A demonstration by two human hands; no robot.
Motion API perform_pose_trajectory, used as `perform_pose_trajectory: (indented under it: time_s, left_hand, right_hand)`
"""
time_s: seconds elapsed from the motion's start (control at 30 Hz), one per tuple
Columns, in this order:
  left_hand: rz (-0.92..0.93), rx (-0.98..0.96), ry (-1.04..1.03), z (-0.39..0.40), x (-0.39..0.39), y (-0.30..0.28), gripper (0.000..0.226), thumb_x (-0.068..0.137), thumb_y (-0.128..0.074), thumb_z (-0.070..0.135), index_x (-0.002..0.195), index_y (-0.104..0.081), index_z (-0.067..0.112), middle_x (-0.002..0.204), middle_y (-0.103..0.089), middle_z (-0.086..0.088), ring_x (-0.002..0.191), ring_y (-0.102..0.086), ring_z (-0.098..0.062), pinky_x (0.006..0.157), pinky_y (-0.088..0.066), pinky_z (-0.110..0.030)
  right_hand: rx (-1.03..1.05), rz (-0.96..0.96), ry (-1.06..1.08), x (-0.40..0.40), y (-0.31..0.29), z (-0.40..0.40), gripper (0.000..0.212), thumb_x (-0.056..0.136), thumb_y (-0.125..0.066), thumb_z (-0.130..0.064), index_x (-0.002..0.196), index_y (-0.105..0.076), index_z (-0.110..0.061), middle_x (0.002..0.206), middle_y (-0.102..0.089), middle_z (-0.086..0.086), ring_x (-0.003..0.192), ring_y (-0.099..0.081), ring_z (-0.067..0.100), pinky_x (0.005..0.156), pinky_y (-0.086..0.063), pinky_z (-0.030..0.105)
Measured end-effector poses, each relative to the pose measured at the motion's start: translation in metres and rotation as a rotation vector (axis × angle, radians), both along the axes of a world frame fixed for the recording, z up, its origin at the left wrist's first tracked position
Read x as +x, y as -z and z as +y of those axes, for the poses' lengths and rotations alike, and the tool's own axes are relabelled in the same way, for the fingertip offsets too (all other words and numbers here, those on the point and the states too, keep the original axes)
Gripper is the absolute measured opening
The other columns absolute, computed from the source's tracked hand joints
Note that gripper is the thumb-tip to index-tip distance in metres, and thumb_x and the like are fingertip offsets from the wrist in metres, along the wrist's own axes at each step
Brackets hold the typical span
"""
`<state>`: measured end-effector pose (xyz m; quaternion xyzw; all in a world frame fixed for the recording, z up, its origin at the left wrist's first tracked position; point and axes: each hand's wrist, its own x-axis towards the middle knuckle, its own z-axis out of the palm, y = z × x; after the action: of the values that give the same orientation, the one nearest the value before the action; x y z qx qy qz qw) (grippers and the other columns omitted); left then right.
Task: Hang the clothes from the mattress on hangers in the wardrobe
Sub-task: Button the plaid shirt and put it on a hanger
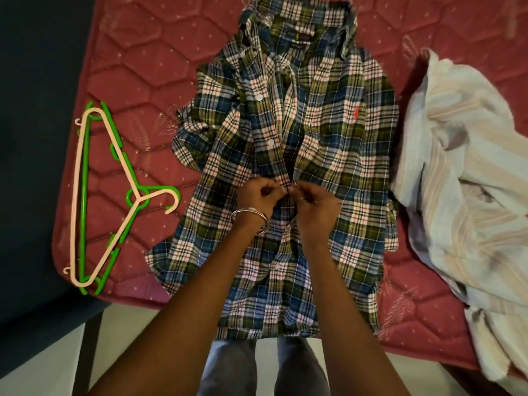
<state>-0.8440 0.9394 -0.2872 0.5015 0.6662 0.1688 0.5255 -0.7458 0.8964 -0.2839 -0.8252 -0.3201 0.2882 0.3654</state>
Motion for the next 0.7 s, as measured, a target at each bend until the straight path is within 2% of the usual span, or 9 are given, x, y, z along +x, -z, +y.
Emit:
perform_pose_trajectory:
  time_s: [0.17, 0.23, 0.27, 0.33, 0.43, 0.5, 0.63, 0.7]
  left_hand:
    - [0.053, 0.003, 0.087, 0.004, 0.006, -0.009, 0.017, 0.085, -0.069, 0.021, 0.083, -0.071, 0.004, 0.074, -0.067, -0.005, 0.068, -0.062, -0.018, 0.063, -0.055, -0.034]
    - [0.066, 0.001, 0.091, 0.006, 0.011, -0.012, 0.017, 0.085, -0.068, 0.019, 0.083, -0.071, 0.002, 0.079, -0.07, -0.012, 0.07, -0.064, -0.022, 0.064, -0.056, -0.037]
    - [0.08, 0.006, 0.083, 0.007, 0.015, -0.013, 0.016, 0.085, -0.068, 0.018, 0.083, -0.07, 0.002, 0.08, -0.07, -0.014, 0.072, -0.065, -0.024, 0.066, -0.056, -0.038]
    - [0.185, 0.009, 0.063, 0.009, 0.02, -0.015, 0.017, 0.084, -0.07, 0.019, 0.079, -0.07, 0.003, 0.078, -0.07, -0.014, 0.074, -0.066, -0.027, 0.069, -0.055, -0.039]
    - [0.396, 0.031, 0.116, 0.012, 0.027, -0.022, 0.021, 0.08, -0.072, 0.025, 0.076, -0.068, 0.005, 0.078, -0.069, -0.013, 0.076, -0.065, -0.029, 0.067, -0.052, -0.034]
    - [0.395, 0.029, 0.169, 0.015, 0.028, -0.023, 0.022, 0.081, -0.07, 0.025, 0.075, -0.067, 0.005, 0.078, -0.069, -0.014, 0.076, -0.064, -0.03, 0.066, -0.051, -0.035]
    - [0.217, -0.047, 0.104, 0.016, 0.025, -0.018, 0.02, 0.082, -0.069, 0.019, 0.073, -0.068, 0.001, 0.072, -0.068, -0.016, 0.068, -0.066, -0.032, 0.065, -0.057, -0.043]
    - [0.105, -0.12, 0.058, 0.015, 0.022, -0.019, 0.019, 0.086, -0.067, 0.016, 0.073, -0.066, 0.003, 0.073, -0.069, -0.017, 0.067, -0.067, -0.031, 0.063, -0.058, -0.042]
  right_hand:
    - [0.016, -0.022, -0.055, 0.002, -0.007, 0.005, 0.02, 0.081, -0.069, 0.002, 0.101, -0.073, -0.002, 0.094, -0.073, 0.011, 0.082, -0.063, 0.01, 0.072, -0.039, -0.004]
    - [0.039, -0.09, -0.132, 0.006, -0.01, 0.006, 0.026, 0.08, -0.066, 0.007, 0.104, -0.072, -0.002, 0.097, -0.073, 0.012, 0.088, -0.067, 0.018, 0.079, -0.046, 0.009]
    - [0.058, -0.154, -0.16, 0.007, -0.011, 0.006, 0.027, 0.08, -0.064, 0.008, 0.104, -0.073, -0.002, 0.096, -0.073, 0.012, 0.089, -0.067, 0.023, 0.08, -0.05, 0.019]
    - [0.105, -0.263, -0.101, 0.006, -0.013, 0.004, 0.025, 0.079, -0.064, 0.006, 0.1, -0.073, -0.003, 0.09, -0.072, 0.011, 0.086, -0.066, 0.027, 0.075, -0.049, 0.025]
    - [0.155, -0.244, 0.03, 0.006, -0.018, 0.001, 0.019, 0.085, -0.065, -0.006, 0.102, -0.071, -0.006, 0.091, -0.071, 0.01, 0.083, -0.065, 0.026, 0.073, -0.055, 0.035]
    - [0.164, -0.187, -0.023, 0.002, -0.017, 0.001, 0.024, 0.087, -0.063, -0.008, 0.11, -0.069, -0.007, 0.098, -0.07, 0.011, 0.086, -0.066, 0.026, 0.074, -0.057, 0.041]
    - [0.105, -0.144, -0.089, -0.001, -0.014, 0.005, 0.045, 0.083, -0.059, 0.01, 0.124, -0.062, -0.009, 0.103, -0.069, 0.013, 0.091, -0.066, 0.024, 0.077, -0.054, 0.028]
    - [0.093, -0.124, -0.101, 0.001, -0.011, 0.005, 0.049, 0.081, -0.057, 0.014, 0.124, -0.06, -0.009, 0.101, -0.07, 0.011, 0.089, -0.066, 0.019, 0.076, -0.052, 0.019]
